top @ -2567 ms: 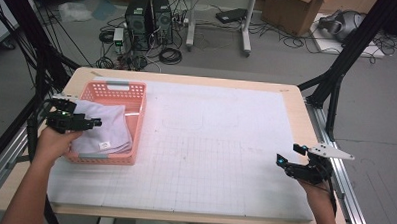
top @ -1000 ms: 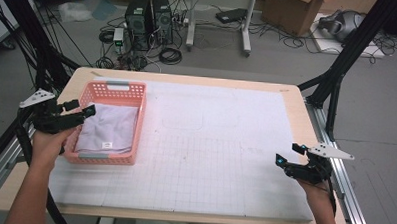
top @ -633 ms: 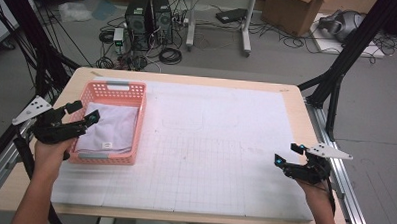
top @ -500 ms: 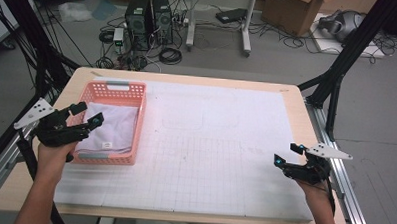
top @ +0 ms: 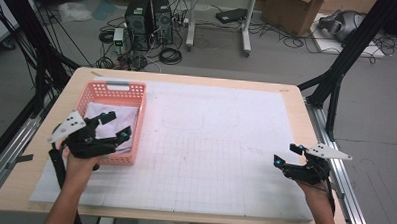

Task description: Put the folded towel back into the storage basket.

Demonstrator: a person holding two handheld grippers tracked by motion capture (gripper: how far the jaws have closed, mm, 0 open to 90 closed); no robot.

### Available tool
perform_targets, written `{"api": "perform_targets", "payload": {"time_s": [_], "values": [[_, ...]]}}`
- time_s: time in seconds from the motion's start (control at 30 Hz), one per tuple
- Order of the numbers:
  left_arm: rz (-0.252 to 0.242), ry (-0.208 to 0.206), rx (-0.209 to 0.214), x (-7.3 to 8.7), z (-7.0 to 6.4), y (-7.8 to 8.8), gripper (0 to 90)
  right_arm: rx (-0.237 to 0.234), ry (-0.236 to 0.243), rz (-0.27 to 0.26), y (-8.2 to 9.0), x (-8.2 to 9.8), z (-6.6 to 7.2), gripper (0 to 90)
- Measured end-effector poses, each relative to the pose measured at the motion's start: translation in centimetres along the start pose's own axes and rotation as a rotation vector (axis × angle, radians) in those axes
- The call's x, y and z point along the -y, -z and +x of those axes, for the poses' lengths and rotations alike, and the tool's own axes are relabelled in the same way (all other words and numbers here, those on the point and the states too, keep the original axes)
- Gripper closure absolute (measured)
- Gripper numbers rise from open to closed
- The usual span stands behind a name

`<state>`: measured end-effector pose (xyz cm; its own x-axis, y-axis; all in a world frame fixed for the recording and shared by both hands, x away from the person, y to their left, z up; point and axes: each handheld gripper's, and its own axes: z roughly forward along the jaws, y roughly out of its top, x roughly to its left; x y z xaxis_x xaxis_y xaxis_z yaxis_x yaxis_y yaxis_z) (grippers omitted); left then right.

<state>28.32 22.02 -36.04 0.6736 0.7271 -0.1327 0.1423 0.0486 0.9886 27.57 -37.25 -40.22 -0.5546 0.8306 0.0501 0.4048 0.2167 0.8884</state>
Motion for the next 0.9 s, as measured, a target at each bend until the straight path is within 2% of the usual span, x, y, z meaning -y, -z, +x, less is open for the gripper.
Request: {"api": "perform_targets", "payload": {"time_s": [0.03, 0.07, 0.13, 0.17, 0.2, 0.33, 0.43, 0.67, 0.9], "values": [[0.000, 0.008, 0.025, 0.4, -0.7, -0.9, 19.8, 0.001, 0.003, 0.001, 0.0, 0.0, 0.0, 20.1], [0.000, 0.008, 0.025, 0.4, -0.7, -0.9, 19.9, 0.001, 0.002, 0.002, 0.0, 0.1, 0.0, 20.1], [0.030, 0.007, 0.054, 0.7, -1.5, -2.2, 20.1, 0.001, 0.001, 0.002, 0.0, 0.1, -0.1, 20.1], [0.030, 0.007, 0.054, 0.7, -1.5, -2.2, 20.2, 0.001, 0.001, 0.002, 0.0, 0.1, -0.1, 20.1], [0.029, 0.014, 0.074, 0.8, -2.1, -2.9, 20.1, -0.002, 0.006, 0.002, 0.0, 0.1, -0.2, 20.1], [0.043, 0.009, 0.106, 1.1, -3.3, -4.1, 20.2, -0.003, 0.014, -0.006, 0.2, 0.1, -0.1, 20.1], [0.051, 0.005, 0.124, 1.6, -4.0, -4.6, 20.5, -0.010, 0.003, -0.012, 0.3, 0.1, 0.0, 20.1], [0.084, -0.003, 0.145, 3.1, -5.5, -5.4, 20.6, -0.008, 0.019, -0.012, 0.6, 0.2, 0.3, 20.1], [0.090, -0.008, 0.169, 3.8, -6.6, -6.0, 20.6, -0.002, 0.020, -0.009, 0.7, 0.2, 0.4, 20.1]]}}
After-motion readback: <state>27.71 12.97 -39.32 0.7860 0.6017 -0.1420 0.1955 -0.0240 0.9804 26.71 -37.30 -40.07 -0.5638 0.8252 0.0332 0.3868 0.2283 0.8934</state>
